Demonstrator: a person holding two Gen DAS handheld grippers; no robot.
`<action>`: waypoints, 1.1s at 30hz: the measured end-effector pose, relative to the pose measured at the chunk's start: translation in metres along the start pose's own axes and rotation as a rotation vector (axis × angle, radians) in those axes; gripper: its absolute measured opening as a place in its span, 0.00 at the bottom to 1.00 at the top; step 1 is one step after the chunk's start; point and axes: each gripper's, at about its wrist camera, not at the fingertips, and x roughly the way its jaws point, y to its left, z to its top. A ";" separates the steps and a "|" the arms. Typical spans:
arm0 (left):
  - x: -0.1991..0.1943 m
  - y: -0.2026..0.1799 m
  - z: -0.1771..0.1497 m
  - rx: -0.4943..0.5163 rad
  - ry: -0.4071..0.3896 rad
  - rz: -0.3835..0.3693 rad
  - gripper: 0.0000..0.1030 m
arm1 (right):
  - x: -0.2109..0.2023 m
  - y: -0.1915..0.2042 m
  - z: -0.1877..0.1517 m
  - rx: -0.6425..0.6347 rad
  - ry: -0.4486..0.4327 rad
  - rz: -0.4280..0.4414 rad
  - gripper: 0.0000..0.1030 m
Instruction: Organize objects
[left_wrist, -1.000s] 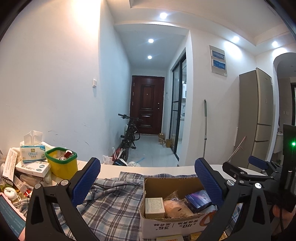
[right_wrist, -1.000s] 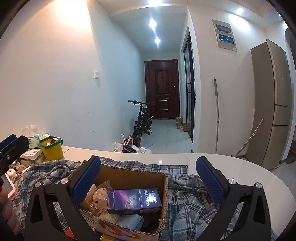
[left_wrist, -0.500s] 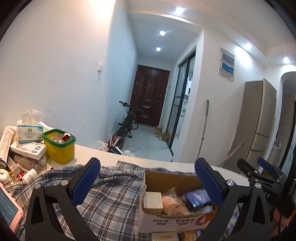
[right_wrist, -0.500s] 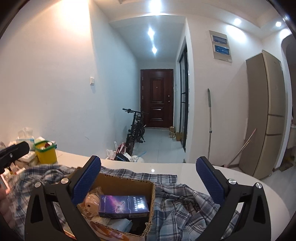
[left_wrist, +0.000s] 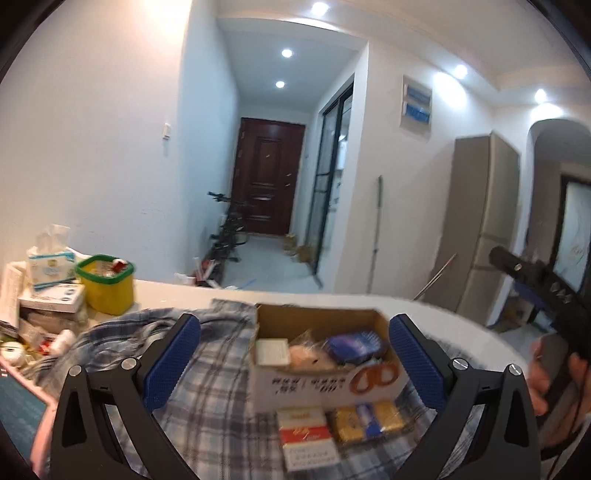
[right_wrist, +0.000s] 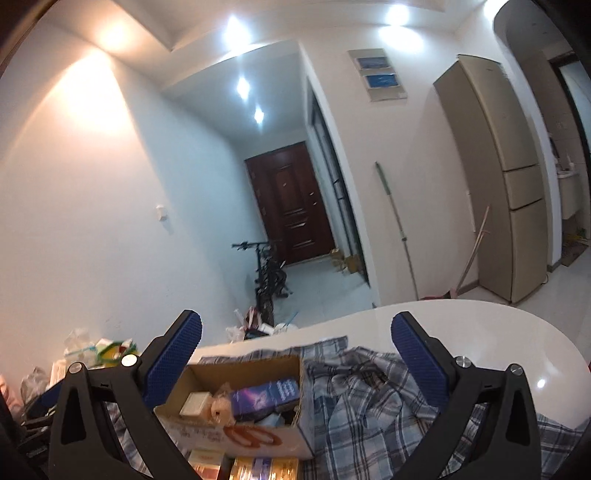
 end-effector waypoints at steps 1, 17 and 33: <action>0.001 -0.001 -0.002 0.005 0.013 0.001 1.00 | 0.000 0.001 -0.003 -0.004 0.024 0.017 1.00; 0.060 -0.003 -0.067 0.048 0.299 -0.001 1.00 | 0.026 -0.006 -0.062 -0.036 0.125 0.048 1.00; 0.084 -0.021 -0.086 0.143 0.465 -0.053 0.90 | 0.031 0.006 -0.069 -0.111 0.180 0.048 1.00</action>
